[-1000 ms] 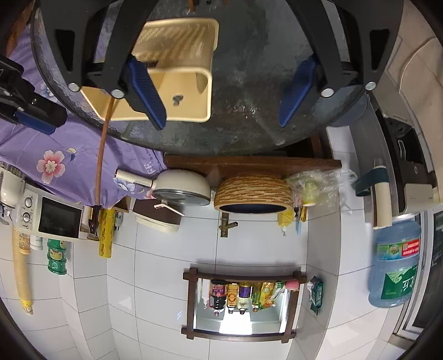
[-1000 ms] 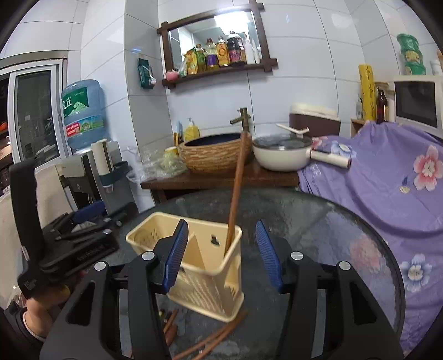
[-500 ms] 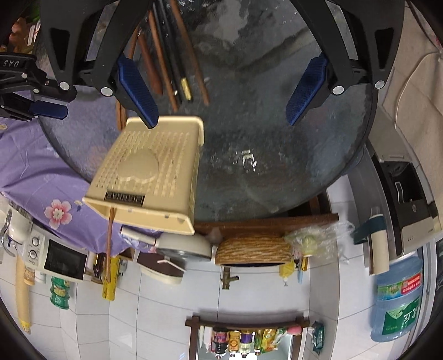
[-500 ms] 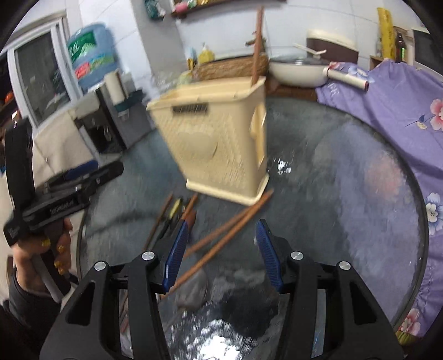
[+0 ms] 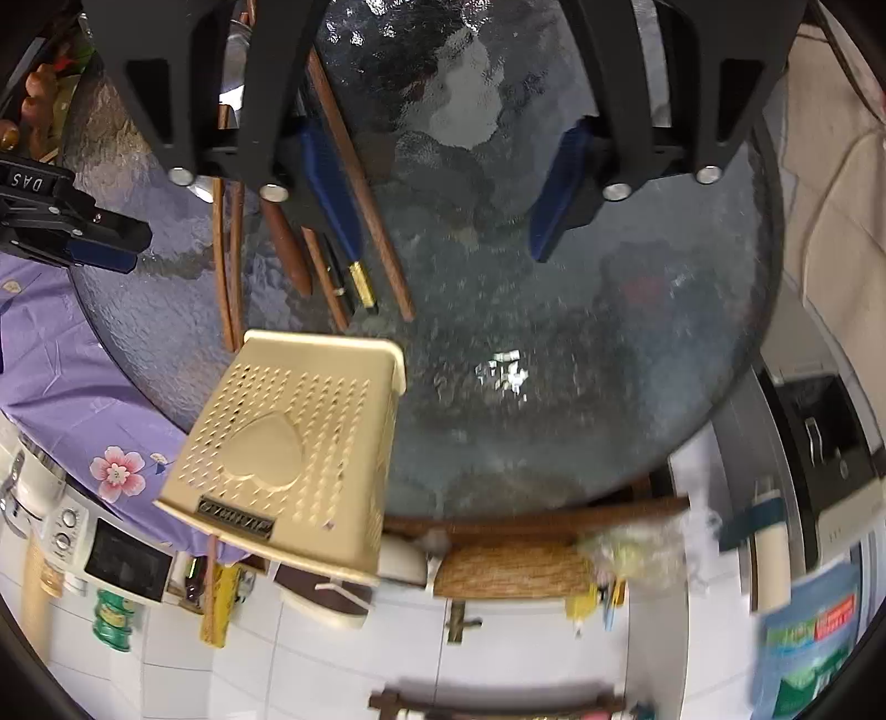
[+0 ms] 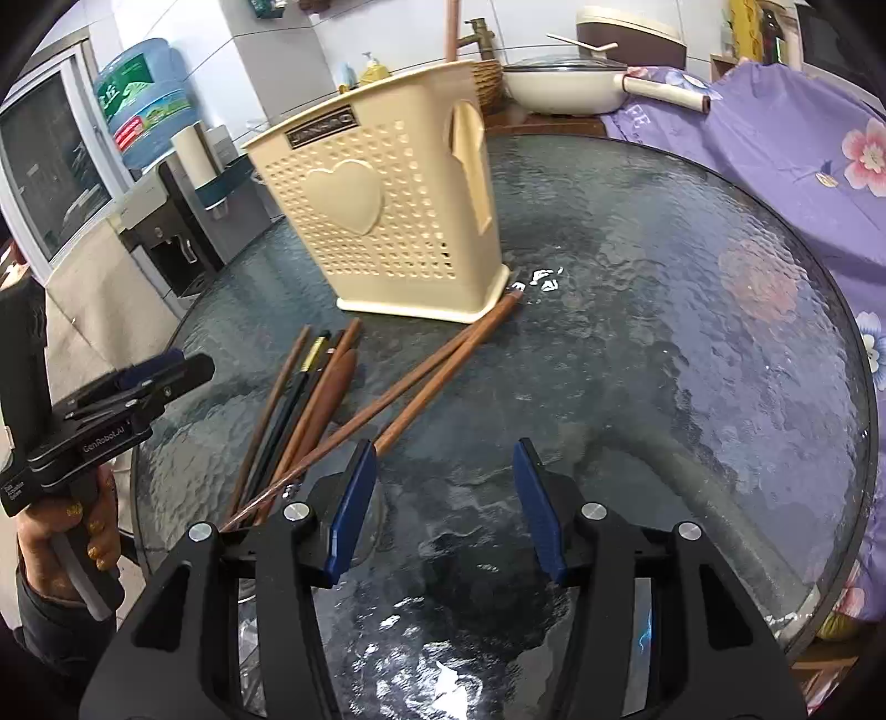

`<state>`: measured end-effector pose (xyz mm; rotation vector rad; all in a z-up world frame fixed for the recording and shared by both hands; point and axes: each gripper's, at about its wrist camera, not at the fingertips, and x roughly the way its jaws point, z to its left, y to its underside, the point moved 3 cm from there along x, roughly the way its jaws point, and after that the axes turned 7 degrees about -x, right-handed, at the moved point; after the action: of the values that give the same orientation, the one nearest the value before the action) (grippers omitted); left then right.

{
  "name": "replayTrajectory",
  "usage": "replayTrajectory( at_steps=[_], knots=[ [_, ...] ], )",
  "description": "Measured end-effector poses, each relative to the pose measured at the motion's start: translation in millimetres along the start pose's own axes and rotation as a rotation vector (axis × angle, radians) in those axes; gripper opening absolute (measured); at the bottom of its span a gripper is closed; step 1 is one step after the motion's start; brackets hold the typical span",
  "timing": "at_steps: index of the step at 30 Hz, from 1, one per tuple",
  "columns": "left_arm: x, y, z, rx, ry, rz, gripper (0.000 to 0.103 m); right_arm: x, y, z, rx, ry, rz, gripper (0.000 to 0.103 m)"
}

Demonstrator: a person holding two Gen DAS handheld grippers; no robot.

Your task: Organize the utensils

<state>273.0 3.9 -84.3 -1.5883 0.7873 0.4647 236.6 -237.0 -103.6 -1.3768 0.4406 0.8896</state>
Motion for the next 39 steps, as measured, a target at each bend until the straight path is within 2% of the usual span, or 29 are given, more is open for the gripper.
replayTrajectory(
  at_steps=[3, 7, 17, 20, 31, 39],
  knots=[
    [10.5, -0.5, -1.2, 0.004, -0.002, 0.04, 0.052, 6.8, -5.3, -1.5, 0.007, 0.0, 0.017, 0.051],
    [23.5, 1.5, -11.7, 0.042, -0.014, 0.078, 0.046, 21.8, -18.3, 0.3, -0.006, 0.007, 0.043, 0.044],
    [48.3, -1.3, -23.6, 0.099, -0.06, 0.127, 0.042, 59.7, -40.0, -2.6, 0.055, -0.028, 0.119, 0.024],
    [51.5, -1.6, -23.4, 0.102, -0.064, 0.131, 0.041, 67.7, -41.0, -5.9, 0.07, -0.007, 0.132, 0.02],
    [55.1, -2.5, -25.1, 0.121, -0.084, 0.135, 0.04, 75.0, -46.0, -11.7, 0.096, 0.025, 0.118, 0.013],
    [65.0, -6.8, -31.3, 0.141, -0.104, 0.157, 0.04, 74.9, -48.2, -26.5, 0.152, -0.006, 0.114, 0.011]
  ],
)
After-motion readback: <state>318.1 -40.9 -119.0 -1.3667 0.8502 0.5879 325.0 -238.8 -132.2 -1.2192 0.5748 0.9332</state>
